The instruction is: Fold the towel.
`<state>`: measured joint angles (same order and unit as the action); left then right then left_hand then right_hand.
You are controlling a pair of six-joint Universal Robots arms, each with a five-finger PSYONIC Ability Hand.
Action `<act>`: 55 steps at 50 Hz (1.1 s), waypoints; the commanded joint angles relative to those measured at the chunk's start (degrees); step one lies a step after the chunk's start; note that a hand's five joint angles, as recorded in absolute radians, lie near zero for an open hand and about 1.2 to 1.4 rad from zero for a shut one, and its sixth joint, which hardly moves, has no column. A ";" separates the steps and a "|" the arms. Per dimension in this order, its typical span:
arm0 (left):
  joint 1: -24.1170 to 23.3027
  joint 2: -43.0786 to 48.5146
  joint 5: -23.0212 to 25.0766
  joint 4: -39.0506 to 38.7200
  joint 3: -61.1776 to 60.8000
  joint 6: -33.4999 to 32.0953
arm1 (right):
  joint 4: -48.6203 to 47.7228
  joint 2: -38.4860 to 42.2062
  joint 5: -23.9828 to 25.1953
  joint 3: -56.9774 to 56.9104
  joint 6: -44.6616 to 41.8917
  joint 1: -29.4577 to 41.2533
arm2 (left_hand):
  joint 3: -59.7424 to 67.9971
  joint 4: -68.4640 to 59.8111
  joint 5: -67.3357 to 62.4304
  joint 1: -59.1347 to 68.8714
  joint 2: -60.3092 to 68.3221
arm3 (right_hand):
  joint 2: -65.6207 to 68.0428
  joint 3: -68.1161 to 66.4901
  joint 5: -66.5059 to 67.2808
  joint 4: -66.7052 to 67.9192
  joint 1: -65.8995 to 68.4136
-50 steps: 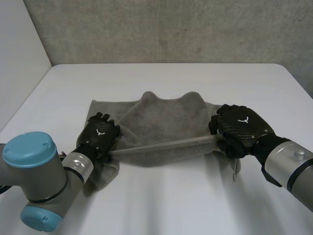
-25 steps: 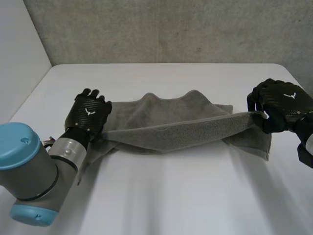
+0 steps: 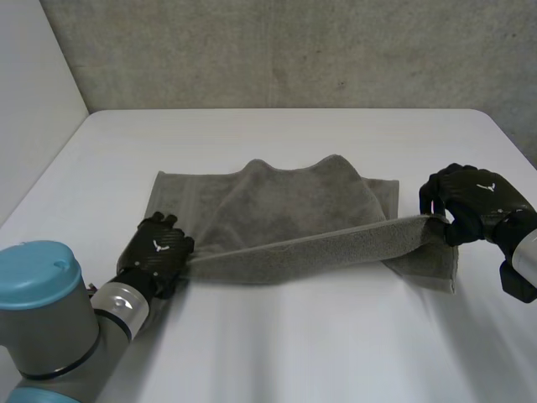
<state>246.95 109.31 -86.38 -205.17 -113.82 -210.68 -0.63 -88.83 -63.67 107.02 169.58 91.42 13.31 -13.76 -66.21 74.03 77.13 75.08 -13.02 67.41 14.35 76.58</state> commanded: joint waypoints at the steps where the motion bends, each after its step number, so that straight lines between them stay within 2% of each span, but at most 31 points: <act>1: 2.56 -4.61 -0.01 -0.93 0.79 0.62 | 0.01 0.06 -0.05 -0.23 -0.04 -0.36 | -3.31 3.76 -3.79 5.97 2.87 | 4.92 3.02 2.59 -4.35 3.42; 9: 2.83 -8.94 -0.02 -6.72 1.93 2.47 | 0.01 0.41 0.04 0.21 -0.21 0.52 | -3.31 3.76 -3.79 5.97 2.87 | 4.92 3.02 2.59 -4.35 3.42; 16: 2.48 -1.73 -0.28 -7.44 2.20 1.24 | 0.01 4.37 -0.05 0.03 -0.48 1.57 | -3.31 3.76 -3.79 5.97 2.87 | 4.92 3.02 2.59 -4.35 3.42; 18: 3.27 1.24 -0.19 -6.65 2.28 -1.12 | 0.01 4.63 0.04 0.03 -0.57 1.57 | -3.31 3.76 18.76 -16.58 -19.68 | 4.92 3.02 2.59 -4.35 3.42; 19: 3.27 1.25 -0.19 -6.64 2.28 -1.13 | 0.01 4.72 0.04 0.12 -0.57 1.66 | -3.31 3.76 18.89 -16.71 -19.81 | 4.92 3.02 2.59 -4.35 3.42; 21: 3.27 3.00 -0.80 -6.38 2.28 -4.02 | 0.01 4.90 -0.05 0.12 -0.57 1.83 | -3.31 3.76 37.83 -35.65 -38.75 | 4.92 3.02 2.59 -4.35 3.42; 27: 3.27 3.28 -0.89 -6.38 2.20 -5.35 | -0.07 5.86 -0.31 0.21 -0.57 1.75 | -3.31 3.76 39.75 -37.57 -40.67 | 4.92 3.02 2.59 -4.35 3.42; 42: 3.10 2.57 -1.33 -4.80 0.00 -5.53 | -1.22 5.60 -2.42 0.47 -0.57 0.96 | -3.31 3.76 37.41 -35.23 -38.33 | 4.92 3.02 2.59 -4.35 3.42; 43: 3.19 1.96 -1.85 -4.45 0.00 -5.53 | -1.22 5.60 -2.42 0.47 -0.57 0.95 | -3.31 3.76 31.90 -29.72 -32.82 | 4.92 3.02 2.59 -4.35 3.42; 44: 3.19 1.96 -1.86 -4.45 0.00 -5.53 | -1.74 5.43 -3.29 0.30 -0.57 0.87 | -3.31 3.76 31.85 -29.67 -32.77 | 4.92 3.02 2.59 -4.35 3.42; 45: 3.10 1.00 -2.21 -4.19 0.09 -5.36 | -2.01 5.34 -3.74 0.12 -0.65 0.87 | -3.31 3.76 19.52 -17.34 -20.44 | 4.92 3.02 2.59 -4.35 3.42; 46: 3.19 -0.66 -2.21 -4.10 0.00 -5.09 | -2.01 5.34 -3.74 0.12 -0.65 0.87 | -3.31 3.76 -3.56 5.74 2.64 | 4.92 3.02 2.59 -4.35 3.42; 55: 3.10 -4.99 -1.60 -5.33 -1.06 -4.04 | -2.10 8.76 -4.09 0.29 -1.88 1.83 | -3.31 3.76 -3.79 5.97 2.87 | 4.92 3.02 2.59 -4.35 3.42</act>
<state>250.09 106.40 -88.23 -209.61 -114.46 -215.49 -2.84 -82.88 -67.35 107.33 168.38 92.63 13.31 -13.76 -65.75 74.11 77.27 75.62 -13.02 67.42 14.35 76.58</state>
